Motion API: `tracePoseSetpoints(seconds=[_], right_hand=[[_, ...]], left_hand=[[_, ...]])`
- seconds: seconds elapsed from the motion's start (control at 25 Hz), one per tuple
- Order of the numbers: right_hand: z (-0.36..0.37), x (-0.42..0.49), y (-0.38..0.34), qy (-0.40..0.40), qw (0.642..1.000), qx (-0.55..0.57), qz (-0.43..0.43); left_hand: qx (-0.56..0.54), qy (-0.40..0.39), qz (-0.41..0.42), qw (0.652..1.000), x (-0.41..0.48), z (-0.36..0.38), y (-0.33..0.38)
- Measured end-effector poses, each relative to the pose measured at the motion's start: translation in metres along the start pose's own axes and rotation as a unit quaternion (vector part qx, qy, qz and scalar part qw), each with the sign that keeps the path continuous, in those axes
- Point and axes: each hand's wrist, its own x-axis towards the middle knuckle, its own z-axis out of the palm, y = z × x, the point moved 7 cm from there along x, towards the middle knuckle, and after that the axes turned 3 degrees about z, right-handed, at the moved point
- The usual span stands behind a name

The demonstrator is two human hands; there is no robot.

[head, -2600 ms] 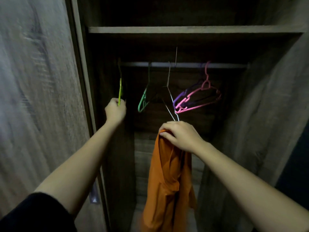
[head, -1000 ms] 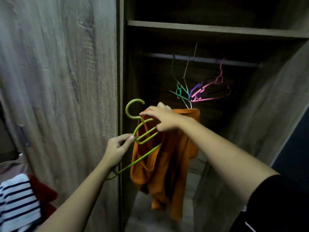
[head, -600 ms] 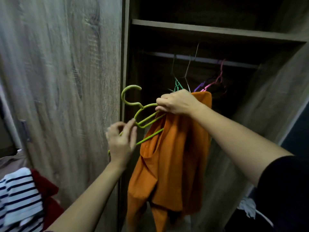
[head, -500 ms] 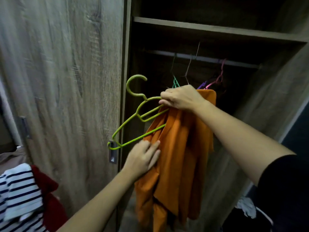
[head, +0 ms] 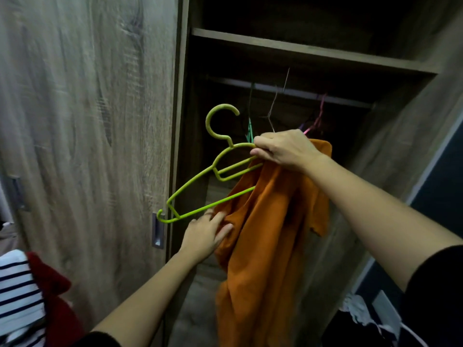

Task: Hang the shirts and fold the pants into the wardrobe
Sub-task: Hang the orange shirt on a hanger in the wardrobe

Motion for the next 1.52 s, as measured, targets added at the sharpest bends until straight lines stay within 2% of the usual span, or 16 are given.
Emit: tracePoseSetpoints(seconds=[0.08,0.16,0.24,0.4,0.52,0.68,0.8,0.92,1.0,1.12,1.2,1.4,1.52], right_hand=[[-0.004,-0.003,0.003,0.004,1.000,-0.001,0.001],[-0.007,-0.013,0.014,-0.003,1.000,-0.005,0.015],[-0.006,-0.028,0.026,-0.012,0.999,-0.009,0.034],[0.002,-0.059,0.045,-0.041,0.997,0.003,0.067],[0.014,-0.075,0.044,-0.056,0.994,0.012,0.095],[0.032,-0.069,0.024,-0.089,0.985,0.051,0.137],[0.041,-0.059,0.012,-0.130,0.960,0.167,0.183],[0.045,-0.055,0.008,-0.101,0.942,0.244,0.207],[0.052,-0.067,0.017,-0.109,0.918,0.292,0.247],[0.070,-0.103,0.030,-0.199,0.892,0.276,0.297],[0.080,-0.119,0.031,-0.239,0.892,0.234,0.304],[0.068,-0.108,0.029,-0.201,0.932,0.131,0.271],[0.068,-0.087,0.018,-0.124,0.908,0.286,0.281]], left_hand=[[-0.081,0.020,-0.026,0.996,-0.001,-0.003,-0.008],[-0.203,0.066,0.007,0.977,-0.009,-0.004,-0.022],[-0.241,0.080,0.033,0.967,-0.018,-0.007,-0.038],[-0.223,0.036,0.038,0.973,-0.020,-0.027,-0.075],[-0.186,0.049,0.066,0.979,-0.011,-0.059,-0.088],[-0.178,0.069,0.085,0.978,0.018,-0.091,-0.066],[-0.206,0.064,0.078,0.973,0.039,-0.101,-0.042],[-0.187,0.040,0.080,0.978,0.054,-0.106,-0.029],[-0.166,0.063,0.106,0.978,0.059,-0.123,-0.033],[-0.171,0.075,0.107,0.977,0.060,-0.145,-0.060],[-0.170,0.066,0.088,0.979,0.061,-0.151,-0.069],[-0.212,0.067,0.041,0.974,0.066,-0.160,-0.075],[-0.222,0.083,0.069,0.969,0.072,-0.163,-0.060]])
